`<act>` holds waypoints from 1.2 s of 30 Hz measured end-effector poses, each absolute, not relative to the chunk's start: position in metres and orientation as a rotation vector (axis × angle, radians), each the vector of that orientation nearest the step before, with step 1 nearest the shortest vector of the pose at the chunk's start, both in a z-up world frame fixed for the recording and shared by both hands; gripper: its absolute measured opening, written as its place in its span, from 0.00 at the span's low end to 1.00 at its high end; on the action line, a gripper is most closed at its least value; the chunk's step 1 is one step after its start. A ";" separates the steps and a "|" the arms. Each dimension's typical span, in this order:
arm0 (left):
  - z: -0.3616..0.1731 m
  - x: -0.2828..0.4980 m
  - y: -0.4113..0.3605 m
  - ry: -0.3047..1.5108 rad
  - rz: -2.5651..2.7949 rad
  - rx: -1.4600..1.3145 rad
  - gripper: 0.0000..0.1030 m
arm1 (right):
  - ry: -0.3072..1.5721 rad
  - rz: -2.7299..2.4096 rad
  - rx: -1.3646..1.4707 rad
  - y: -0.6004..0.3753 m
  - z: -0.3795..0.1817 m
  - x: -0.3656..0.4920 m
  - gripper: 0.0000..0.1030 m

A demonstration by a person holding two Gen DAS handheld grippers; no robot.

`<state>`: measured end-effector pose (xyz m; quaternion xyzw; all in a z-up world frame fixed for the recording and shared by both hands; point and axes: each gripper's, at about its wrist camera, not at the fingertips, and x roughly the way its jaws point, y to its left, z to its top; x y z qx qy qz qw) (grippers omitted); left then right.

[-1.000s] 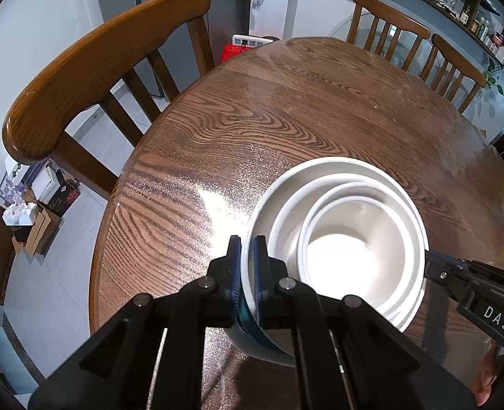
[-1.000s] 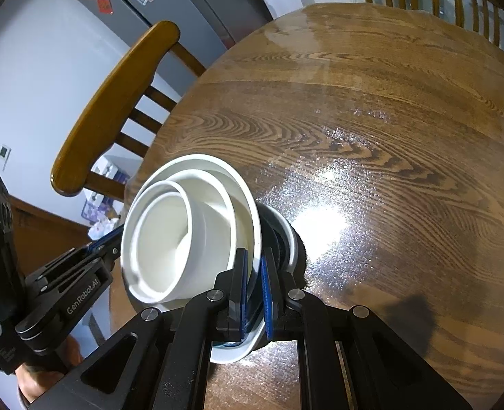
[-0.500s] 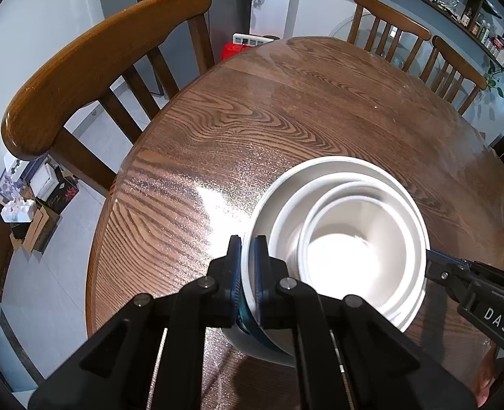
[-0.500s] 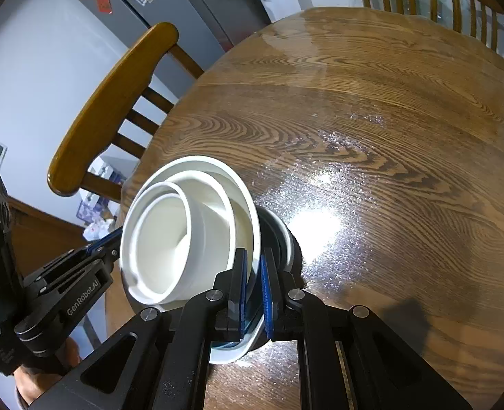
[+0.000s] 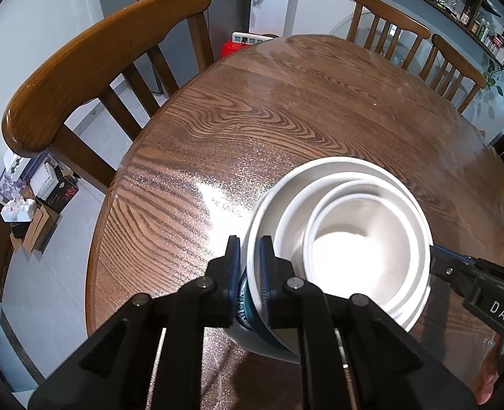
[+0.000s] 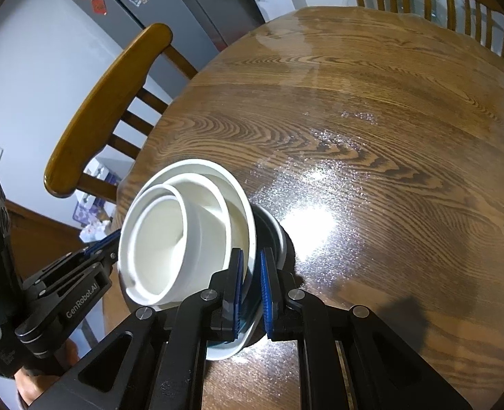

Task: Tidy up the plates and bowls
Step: 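Lower the bowl stack onto the teal dish with both grippers, then open both grippers and withdraw them from the stack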

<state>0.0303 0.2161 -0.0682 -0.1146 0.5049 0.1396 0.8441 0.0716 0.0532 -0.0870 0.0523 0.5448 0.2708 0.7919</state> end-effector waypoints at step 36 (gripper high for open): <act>-0.027 -0.049 0.190 0.933 0.297 -0.178 0.99 | 0.944 0.776 -0.150 0.018 -0.041 -0.018 0.58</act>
